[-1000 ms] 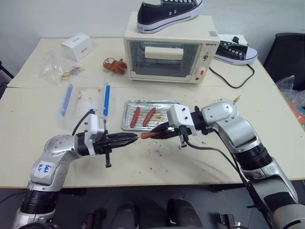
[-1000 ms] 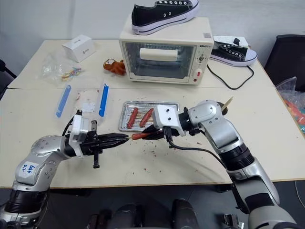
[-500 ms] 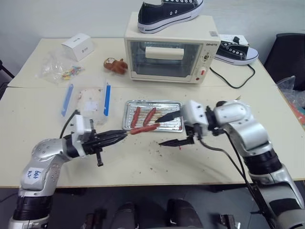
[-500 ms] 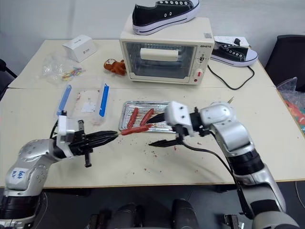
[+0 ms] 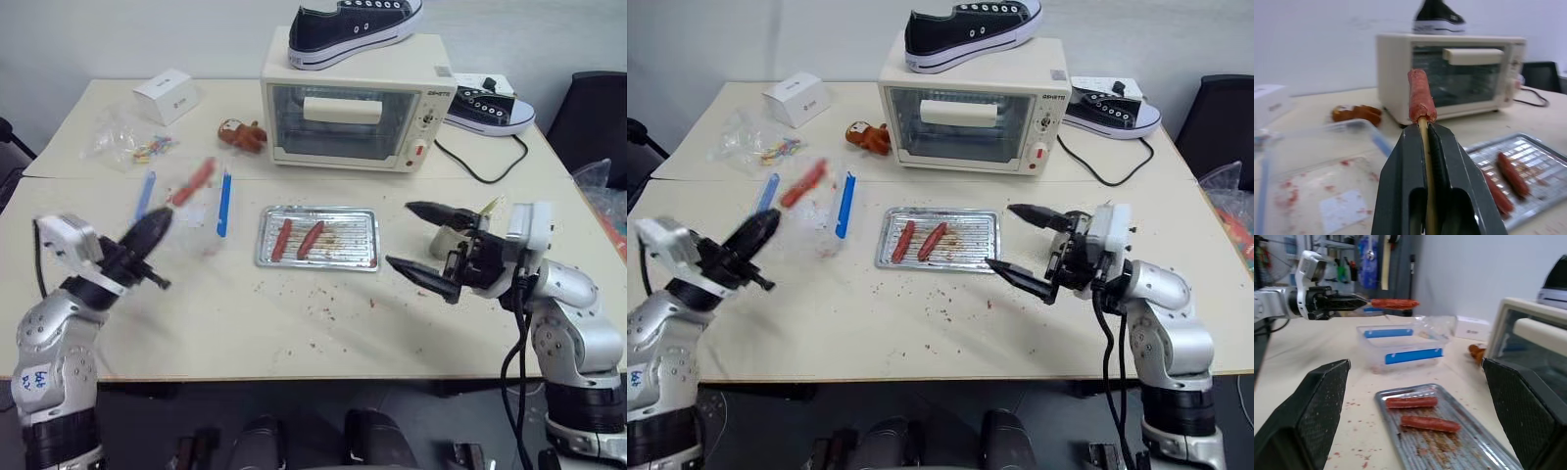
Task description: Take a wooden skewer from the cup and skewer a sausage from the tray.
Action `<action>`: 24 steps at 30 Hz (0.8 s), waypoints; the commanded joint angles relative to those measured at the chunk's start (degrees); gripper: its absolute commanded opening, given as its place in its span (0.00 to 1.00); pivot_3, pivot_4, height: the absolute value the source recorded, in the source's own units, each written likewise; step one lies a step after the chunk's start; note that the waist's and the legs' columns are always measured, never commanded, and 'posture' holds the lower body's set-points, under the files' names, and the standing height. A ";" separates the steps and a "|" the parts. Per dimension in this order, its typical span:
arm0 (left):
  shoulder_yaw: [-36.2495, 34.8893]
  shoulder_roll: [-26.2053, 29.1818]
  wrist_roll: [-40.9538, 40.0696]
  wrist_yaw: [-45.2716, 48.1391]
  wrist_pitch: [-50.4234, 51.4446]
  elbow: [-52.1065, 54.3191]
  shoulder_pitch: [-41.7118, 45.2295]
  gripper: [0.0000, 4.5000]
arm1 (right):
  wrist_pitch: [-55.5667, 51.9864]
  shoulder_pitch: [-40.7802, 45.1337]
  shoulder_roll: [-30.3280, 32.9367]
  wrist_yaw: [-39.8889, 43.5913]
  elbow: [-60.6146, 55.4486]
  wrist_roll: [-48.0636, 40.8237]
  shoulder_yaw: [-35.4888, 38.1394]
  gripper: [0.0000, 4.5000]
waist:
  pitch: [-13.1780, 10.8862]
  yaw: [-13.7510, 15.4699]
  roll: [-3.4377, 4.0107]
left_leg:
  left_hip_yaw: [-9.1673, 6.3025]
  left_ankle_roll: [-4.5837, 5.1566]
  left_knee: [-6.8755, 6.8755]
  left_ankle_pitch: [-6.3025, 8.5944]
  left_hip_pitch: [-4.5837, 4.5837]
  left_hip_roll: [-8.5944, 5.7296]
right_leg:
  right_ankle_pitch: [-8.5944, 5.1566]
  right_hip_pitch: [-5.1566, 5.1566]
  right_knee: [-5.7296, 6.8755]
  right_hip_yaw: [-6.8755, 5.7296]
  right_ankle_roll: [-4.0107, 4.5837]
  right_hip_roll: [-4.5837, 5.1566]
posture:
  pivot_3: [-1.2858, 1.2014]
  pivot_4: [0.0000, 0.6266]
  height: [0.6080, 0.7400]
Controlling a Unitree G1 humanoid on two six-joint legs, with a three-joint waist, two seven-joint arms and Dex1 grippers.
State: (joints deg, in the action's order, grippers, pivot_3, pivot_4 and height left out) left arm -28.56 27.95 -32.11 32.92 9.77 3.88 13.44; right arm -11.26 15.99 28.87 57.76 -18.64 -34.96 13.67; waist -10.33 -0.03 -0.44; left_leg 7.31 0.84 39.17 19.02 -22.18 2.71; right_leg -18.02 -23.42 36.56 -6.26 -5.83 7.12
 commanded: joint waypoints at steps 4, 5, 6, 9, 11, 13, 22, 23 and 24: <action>1.84 0.78 4.96 -5.94 -1.24 -12.76 9.00 0.00 | 1.79 -2.63 1.38 -2.17 -6.84 0.10 -0.22 0.99 | 0.06 0.41 -0.10 | 0.00 0.01 0.00 0.00 -0.02 -0.04 | 0.01 0.01 -0.04 -0.03 -0.02 -0.01 | 0.52 0.24 1.00; 2.54 1.06 5.96 -6.71 -1.02 -15.07 10.74 0.00 | 1.66 -2.66 1.44 -2.57 -7.27 0.10 -0.36 0.99 | 0.06 0.36 -0.12 | 0.01 0.01 0.00 0.00 -0.03 -0.05 | 0.01 0.00 -0.04 -0.04 -0.02 -0.03 | 0.52 0.24 1.00; 2.93 1.21 6.57 -7.13 -1.06 -16.58 11.83 0.00 | 1.52 -2.65 1.46 -2.97 -7.53 0.04 -0.44 0.99 | 0.07 0.33 -0.12 | 0.01 0.01 0.00 0.00 -0.02 -0.04 | 0.01 0.00 -0.04 -0.03 -0.02 -0.04 | 0.52 0.24 1.00; 4.20 1.10 6.99 -6.41 -1.22 -20.18 15.00 0.00 | 1.11 -2.89 1.72 -3.93 -8.31 -0.16 -0.70 0.99 | 0.07 0.26 -0.13 | 0.02 0.01 0.00 -0.01 -0.02 -0.05 | 0.01 0.00 -0.04 -0.04 -0.02 -0.13 | 0.52 0.24 1.00; 4.96 0.87 6.62 -5.51 -0.71 -20.71 15.84 0.13 | 0.94 -3.33 1.95 -4.31 -8.83 -0.19 -0.94 1.00 | 0.07 0.19 -0.15 | 0.02 0.00 0.00 -0.01 -0.02 -0.05 | 0.01 0.00 -0.05 -0.04 -0.02 -0.14 | 0.52 0.24 1.00; 5.99 1.07 6.93 -4.55 -0.53 -20.03 15.45 0.24 | 0.70 -3.74 2.24 -4.57 -9.28 -0.32 -1.18 1.00 | 0.07 0.05 -0.15 | 0.03 -0.01 0.00 -0.01 -0.02 -0.05 | 0.01 0.00 -0.05 -0.03 -0.02 -0.18 | 0.52 0.24 1.00; 7.03 8.59 4.53 9.63 -1.53 -7.76 6.30 0.84 | -0.72 -8.32 6.42 -2.11 -8.74 -2.50 0.24 1.00 | 0.07 -0.05 -0.16 | 0.08 -0.05 0.00 -0.02 -0.01 0.01 | 0.01 -0.04 -0.07 0.11 -0.02 -0.35 | 0.52 0.24 1.00; 7.09 10.26 4.49 13.01 -2.92 -5.81 4.07 0.90 | -0.35 -9.52 7.19 -0.94 -8.38 -2.38 0.43 1.00 | 0.07 -0.05 -0.16 | 0.08 -0.05 0.00 -0.02 0.00 0.02 | 0.01 -0.03 -0.07 0.13 -0.02 -0.35 | 0.52 0.24 1.00; 6.71 11.52 3.45 16.64 -3.91 -3.78 1.78 0.90 | 0.04 -10.75 7.97 0.36 -7.86 -2.19 0.54 1.00 | 0.07 -0.08 -0.15 | 0.08 -0.05 0.00 -0.02 -0.01 0.03 | 0.01 -0.05 -0.08 0.13 -0.02 -0.35 | 0.52 0.24 1.00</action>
State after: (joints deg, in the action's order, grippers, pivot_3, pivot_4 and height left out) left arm -21.19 37.71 -26.87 43.50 8.52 -4.70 17.27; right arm -11.80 6.64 35.48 56.12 -25.67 -35.92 12.09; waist -10.26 -0.11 -0.60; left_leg 7.39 0.78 39.15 19.00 -22.18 2.75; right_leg -18.01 -23.46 36.47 -6.11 -5.85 6.77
